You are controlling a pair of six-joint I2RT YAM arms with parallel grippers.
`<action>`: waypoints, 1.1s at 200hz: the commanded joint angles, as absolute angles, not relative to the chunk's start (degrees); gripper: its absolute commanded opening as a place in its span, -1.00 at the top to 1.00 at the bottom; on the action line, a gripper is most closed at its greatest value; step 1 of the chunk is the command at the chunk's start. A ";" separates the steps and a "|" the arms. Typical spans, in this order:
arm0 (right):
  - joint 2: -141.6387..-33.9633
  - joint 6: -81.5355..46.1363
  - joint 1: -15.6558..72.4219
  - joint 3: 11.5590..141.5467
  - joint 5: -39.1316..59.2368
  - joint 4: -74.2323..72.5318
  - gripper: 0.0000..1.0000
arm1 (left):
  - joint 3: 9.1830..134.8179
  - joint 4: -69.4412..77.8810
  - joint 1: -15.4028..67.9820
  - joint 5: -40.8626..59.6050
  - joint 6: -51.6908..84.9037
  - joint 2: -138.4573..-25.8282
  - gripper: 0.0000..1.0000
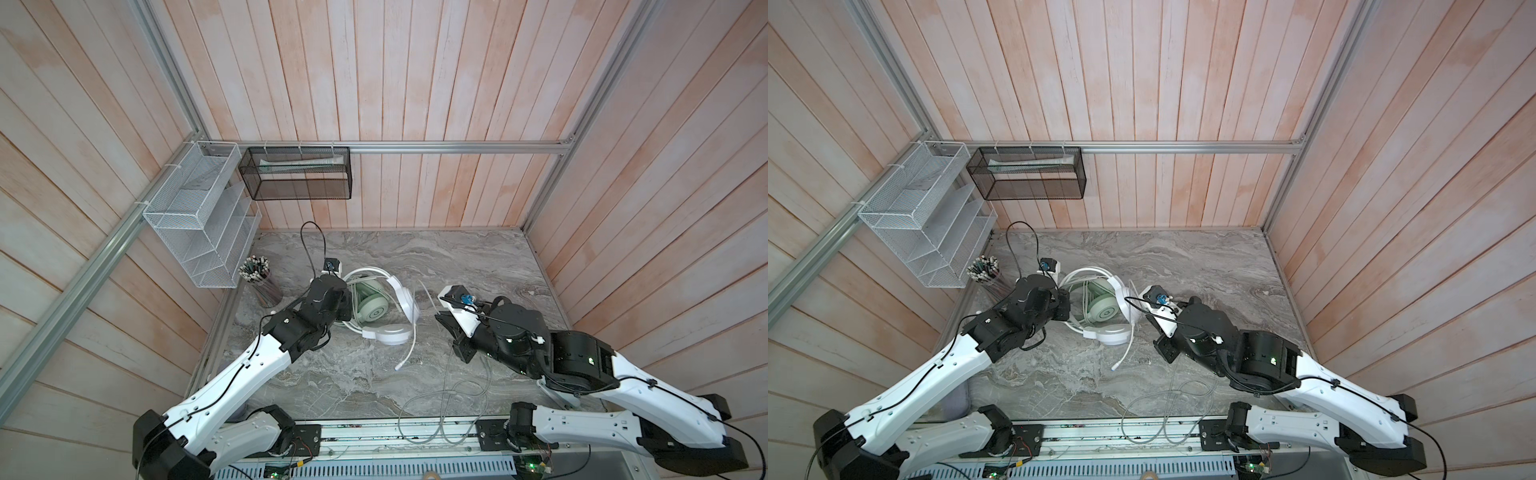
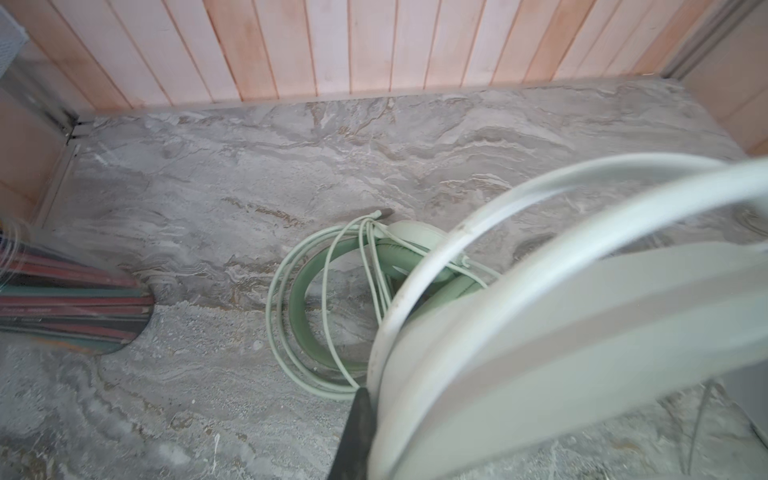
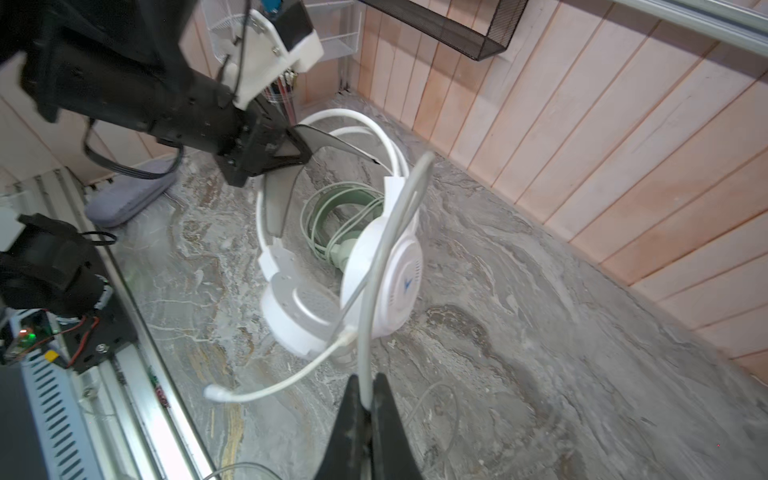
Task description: Wrap the headphones
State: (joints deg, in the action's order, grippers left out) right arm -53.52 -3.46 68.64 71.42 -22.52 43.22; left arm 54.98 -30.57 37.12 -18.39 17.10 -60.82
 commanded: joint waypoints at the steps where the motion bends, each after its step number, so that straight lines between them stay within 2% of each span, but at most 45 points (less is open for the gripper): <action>1: -55.50 0.17 65.58 75.82 -26.38 47.43 1.00 | 53.10 -22.14 37.26 -12.73 12.64 -55.90 1.00; 59: -62.97 6.04 59.39 79.69 -19.68 39.52 1.00 | 51.50 -24.68 38.14 -0.96 12.07 -52.77 1.00; 95: -65.62 7.40 57.99 81.05 -17.10 35.90 1.00 | 53.15 -26.97 38.23 1.29 12.83 -54.40 1.00; 138: -65.84 6.89 46.78 74.68 -11.96 30.77 1.00 | 54.37 -27.57 38.23 3.16 13.95 -53.03 1.00; 220: -64.16 1.79 44.18 62.58 -7.85 18.72 1.00 | 59.47 -27.68 38.17 11.36 20.65 -50.86 1.00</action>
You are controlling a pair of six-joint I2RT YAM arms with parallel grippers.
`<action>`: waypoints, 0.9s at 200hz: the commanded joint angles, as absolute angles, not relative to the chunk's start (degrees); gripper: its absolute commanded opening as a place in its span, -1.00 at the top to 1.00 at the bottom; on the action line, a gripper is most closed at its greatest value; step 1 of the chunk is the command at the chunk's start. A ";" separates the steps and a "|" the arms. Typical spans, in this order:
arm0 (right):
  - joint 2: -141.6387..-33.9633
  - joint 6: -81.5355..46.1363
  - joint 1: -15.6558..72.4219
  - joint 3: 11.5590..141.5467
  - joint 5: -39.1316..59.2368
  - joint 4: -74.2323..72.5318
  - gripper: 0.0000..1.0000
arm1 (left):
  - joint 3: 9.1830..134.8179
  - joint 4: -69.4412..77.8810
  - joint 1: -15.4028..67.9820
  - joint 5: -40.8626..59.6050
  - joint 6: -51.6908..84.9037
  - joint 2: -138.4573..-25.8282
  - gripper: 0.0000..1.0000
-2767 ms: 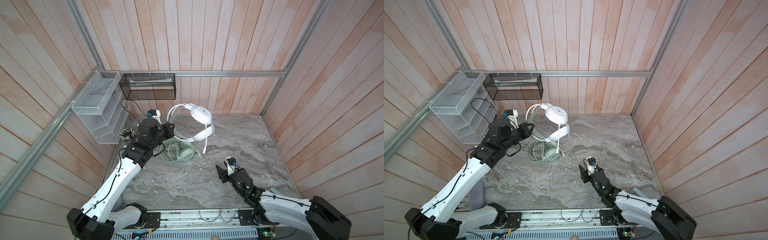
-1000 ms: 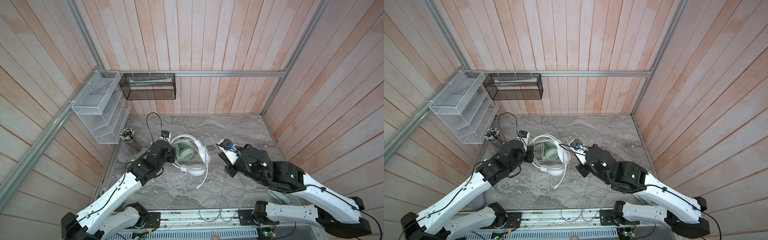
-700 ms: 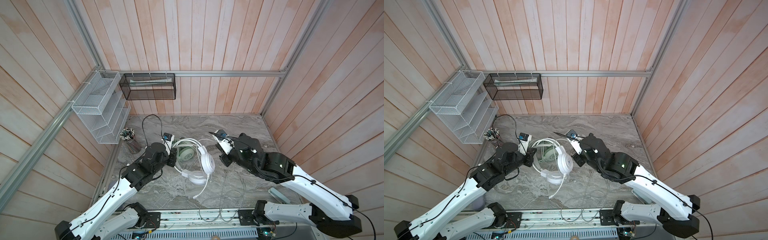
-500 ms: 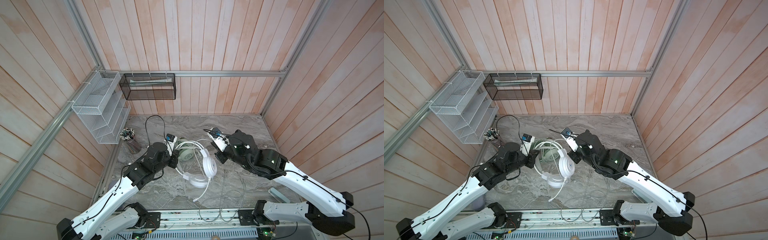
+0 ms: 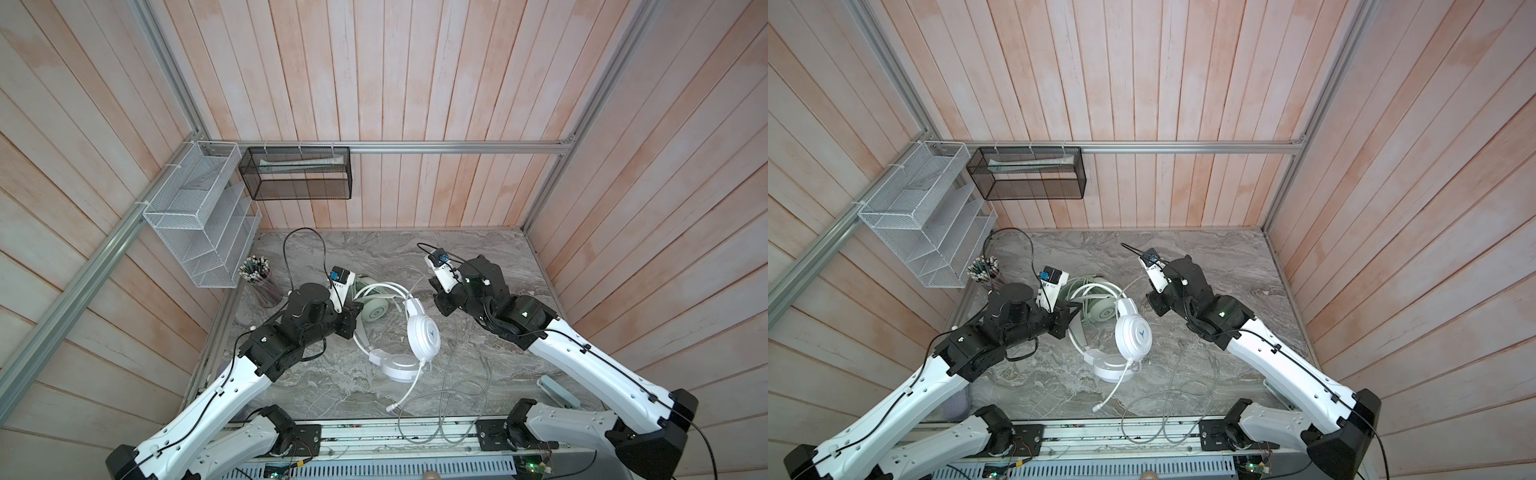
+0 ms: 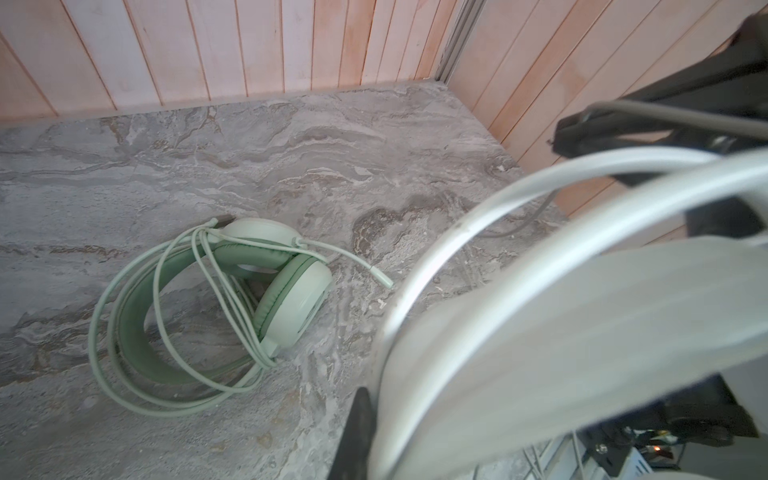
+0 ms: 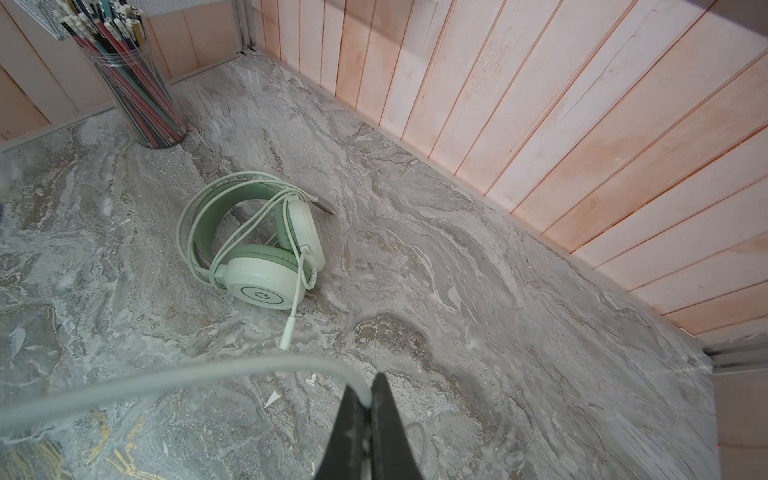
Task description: Wrap the headphones
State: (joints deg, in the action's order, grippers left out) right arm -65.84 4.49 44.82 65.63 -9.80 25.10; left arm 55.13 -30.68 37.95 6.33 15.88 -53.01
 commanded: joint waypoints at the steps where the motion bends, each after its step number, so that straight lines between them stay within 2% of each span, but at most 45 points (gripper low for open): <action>1: -64.12 1.69 44.15 62.36 -7.79 18.46 1.00 | 59.62 -27.64 38.20 11.48 20.83 -50.83 1.00; 21: -62.38 1.04 43.69 58.08 -6.55 14.20 1.00 | 61.23 -26.85 38.18 13.79 23.98 -50.32 1.00; 40: -60.94 -0.21 43.25 55.00 -5.87 11.05 0.85 | 63.73 -27.03 38.14 15.32 27.55 -51.03 1.00; 85: -54.81 -5.04 41.06 45.11 1.74 0.38 0.29 | 68.02 -25.97 37.75 17.02 35.02 -51.61 1.00; 93: -53.84 -6.47 40.77 42.82 2.09 -2.03 0.10 | 68.62 -25.58 37.46 17.29 36.56 -51.64 1.00; 110: -52.31 -8.84 40.56 38.18 2.95 -7.46 -0.05 | 70.39 -26.03 36.38 17.88 39.55 -52.24 1.00; 180: -48.53 -17.21 40.46 15.87 7.72 -37.33 -0.22 | 78.65 -32.70 31.14 18.37 46.63 -57.40 1.00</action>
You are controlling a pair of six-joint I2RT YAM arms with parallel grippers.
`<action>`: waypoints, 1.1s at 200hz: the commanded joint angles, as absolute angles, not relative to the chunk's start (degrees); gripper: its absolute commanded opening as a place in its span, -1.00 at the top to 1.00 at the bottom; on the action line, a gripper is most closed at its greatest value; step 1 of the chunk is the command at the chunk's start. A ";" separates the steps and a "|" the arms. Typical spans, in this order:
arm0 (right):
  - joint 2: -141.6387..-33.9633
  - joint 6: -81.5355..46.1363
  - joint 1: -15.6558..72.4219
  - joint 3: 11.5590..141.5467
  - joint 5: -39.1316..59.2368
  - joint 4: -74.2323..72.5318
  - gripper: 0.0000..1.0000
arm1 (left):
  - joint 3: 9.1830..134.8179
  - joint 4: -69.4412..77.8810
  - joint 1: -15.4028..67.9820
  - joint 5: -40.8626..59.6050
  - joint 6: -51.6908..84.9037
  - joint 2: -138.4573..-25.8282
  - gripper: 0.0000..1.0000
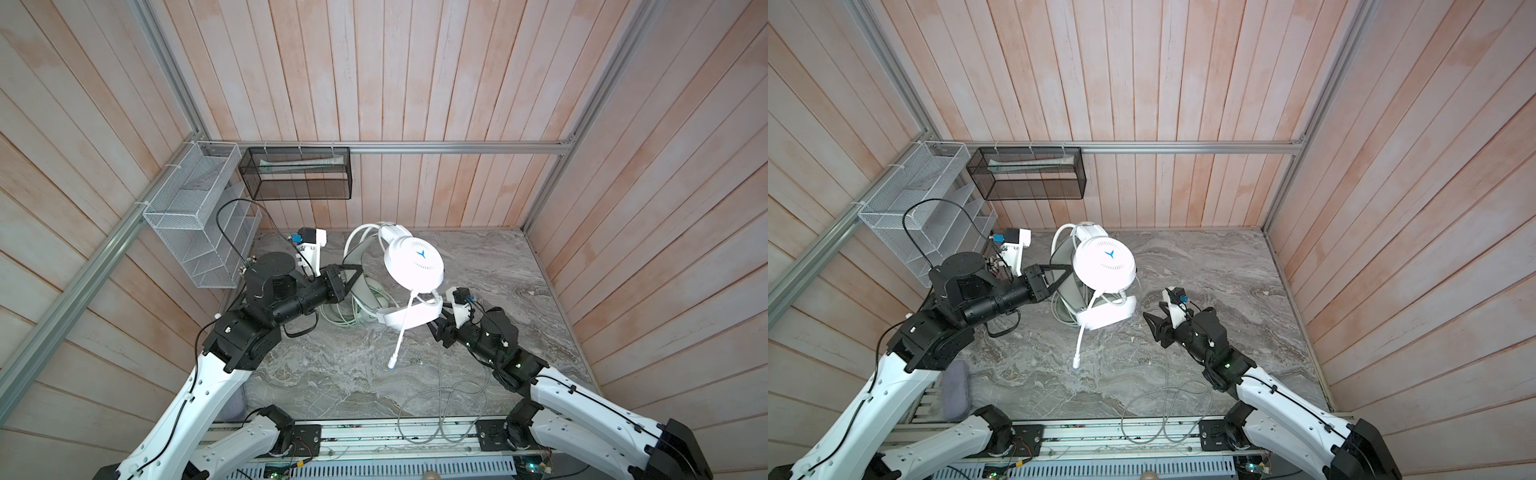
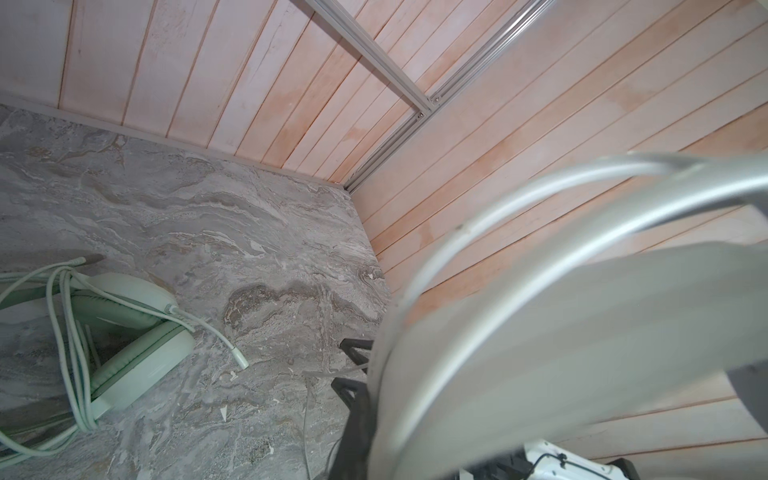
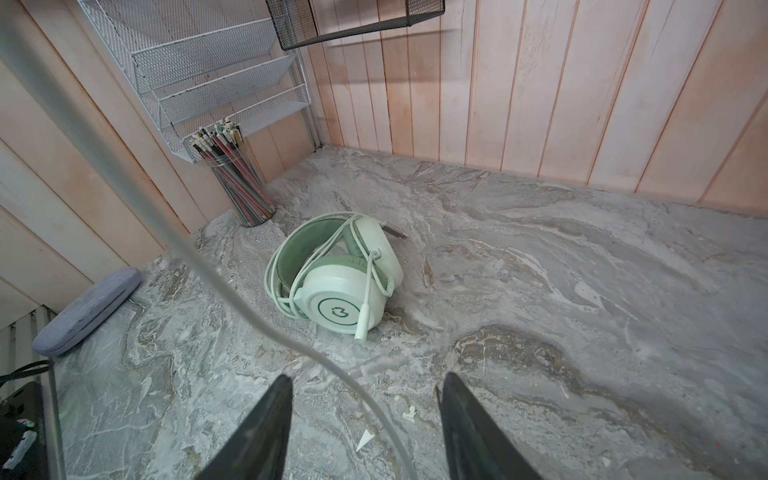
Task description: Wrap the headphones
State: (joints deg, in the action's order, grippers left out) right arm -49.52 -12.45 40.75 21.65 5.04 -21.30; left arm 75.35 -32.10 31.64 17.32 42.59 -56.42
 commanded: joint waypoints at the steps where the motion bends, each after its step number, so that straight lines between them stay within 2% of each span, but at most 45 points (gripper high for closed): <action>1: -48.52 -17.35 40.44 15.54 7.68 -37.74 -0.22 | 78.74 -32.74 31.12 18.33 46.65 -57.48 1.00; 56: -55.63 -19.59 41.19 8.79 11.70 -50.33 -0.25 | 82.29 -33.68 30.94 18.87 47.20 -60.41 1.00; 94: -64.27 -19.34 42.54 9.87 11.84 -54.56 -0.24 | 85.32 -34.97 30.94 19.16 47.02 -61.83 1.00; 124: -67.18 -15.34 42.41 10.33 4.70 -54.28 -0.21 | 86.60 -35.40 30.89 19.77 47.37 -62.54 1.00; 165: -75.60 -13.62 42.35 14.88 8.11 -53.04 -0.21 | 87.37 -35.13 30.94 20.28 47.72 -63.52 1.00; 220: -86.06 -15.11 42.35 15.90 9.21 -60.34 -0.17 | 87.36 -34.69 30.94 20.92 48.51 -64.00 1.00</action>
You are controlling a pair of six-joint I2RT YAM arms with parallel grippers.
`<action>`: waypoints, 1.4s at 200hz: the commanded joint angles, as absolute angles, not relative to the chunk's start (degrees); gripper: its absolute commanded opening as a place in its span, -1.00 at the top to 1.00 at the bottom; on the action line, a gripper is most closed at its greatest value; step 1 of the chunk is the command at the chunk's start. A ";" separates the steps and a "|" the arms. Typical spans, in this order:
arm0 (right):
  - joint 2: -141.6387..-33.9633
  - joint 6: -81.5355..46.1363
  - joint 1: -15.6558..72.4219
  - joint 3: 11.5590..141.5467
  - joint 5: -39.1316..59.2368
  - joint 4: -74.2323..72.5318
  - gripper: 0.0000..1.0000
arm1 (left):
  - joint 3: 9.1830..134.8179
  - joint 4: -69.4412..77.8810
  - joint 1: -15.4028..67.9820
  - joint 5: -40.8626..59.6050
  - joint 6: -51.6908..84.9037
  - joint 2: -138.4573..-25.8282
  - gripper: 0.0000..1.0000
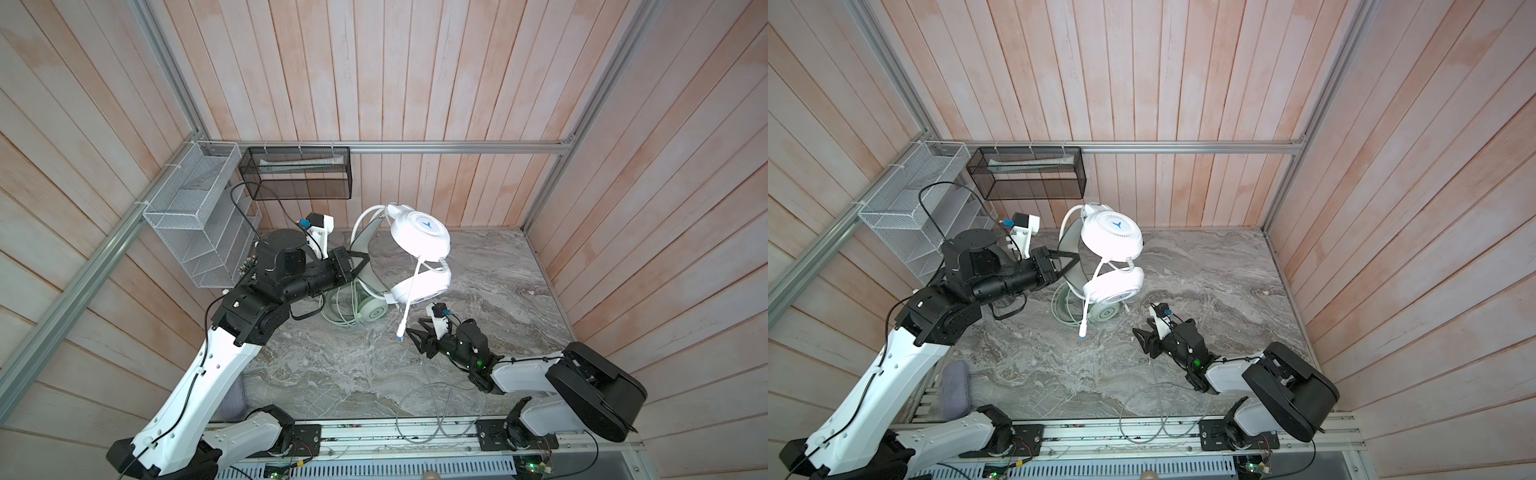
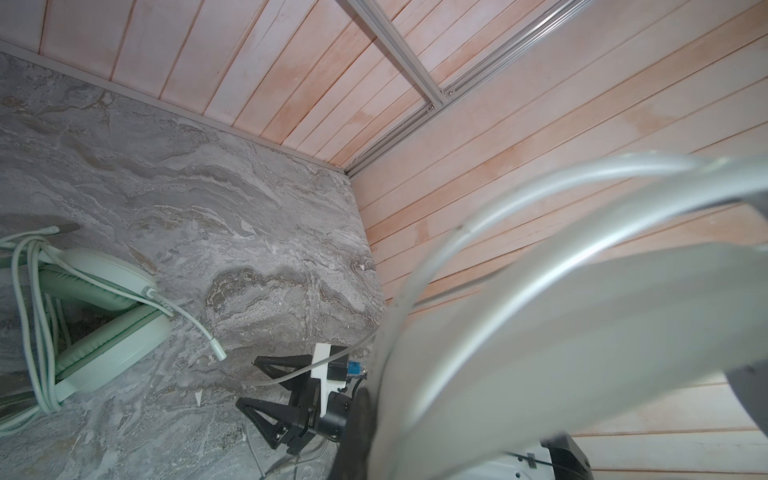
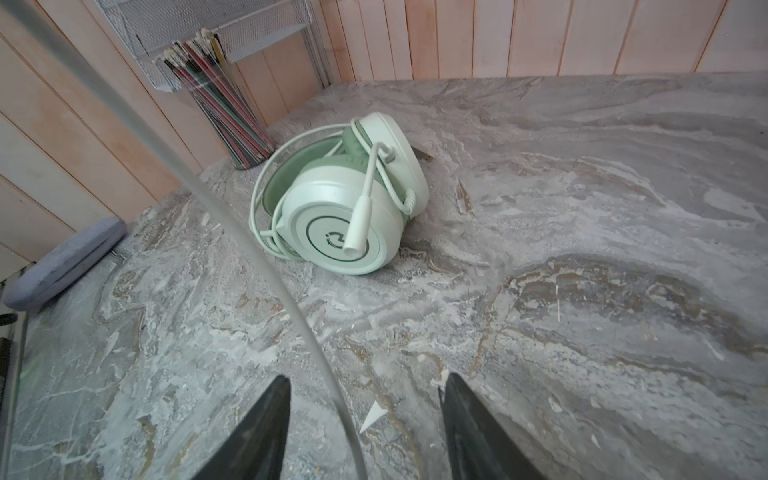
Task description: Wrap the headphones
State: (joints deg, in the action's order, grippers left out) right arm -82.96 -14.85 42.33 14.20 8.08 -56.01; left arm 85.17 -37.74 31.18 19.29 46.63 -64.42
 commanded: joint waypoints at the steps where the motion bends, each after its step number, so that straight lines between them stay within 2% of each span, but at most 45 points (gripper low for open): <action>1: -86.23 -15.11 42.31 15.95 9.22 -60.40 -0.17 | 87.41 -34.66 30.94 20.92 48.52 -64.04 1.00; 88: -88.71 -16.39 42.19 15.48 10.78 -62.14 0.25 | 87.32 -34.63 30.94 19.88 48.25 -64.27 1.00; 92: -88.53 -16.51 42.19 15.32 10.74 -62.20 0.33 | 87.20 -34.53 31.00 19.92 48.30 -64.28 1.00; 157: -87.65 -17.99 42.36 13.90 10.68 -62.75 0.74 | 86.13 -33.56 30.98 19.55 48.71 -64.54 1.00; 238: -83.54 -19.10 43.52 11.65 8.38 -62.35 0.95 | 85.60 -33.41 30.67 18.15 48.69 -64.95 1.00; 280: -78.98 -19.18 47.08 10.54 6.27 -58.76 1.00 | 85.59 -33.06 29.80 16.56 48.87 -65.98 1.00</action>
State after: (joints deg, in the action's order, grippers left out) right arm -81.25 -18.52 44.80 11.20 8.32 -61.14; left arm 85.19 -37.65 30.48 17.93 47.24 -65.58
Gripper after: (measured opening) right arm 0.073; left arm 0.082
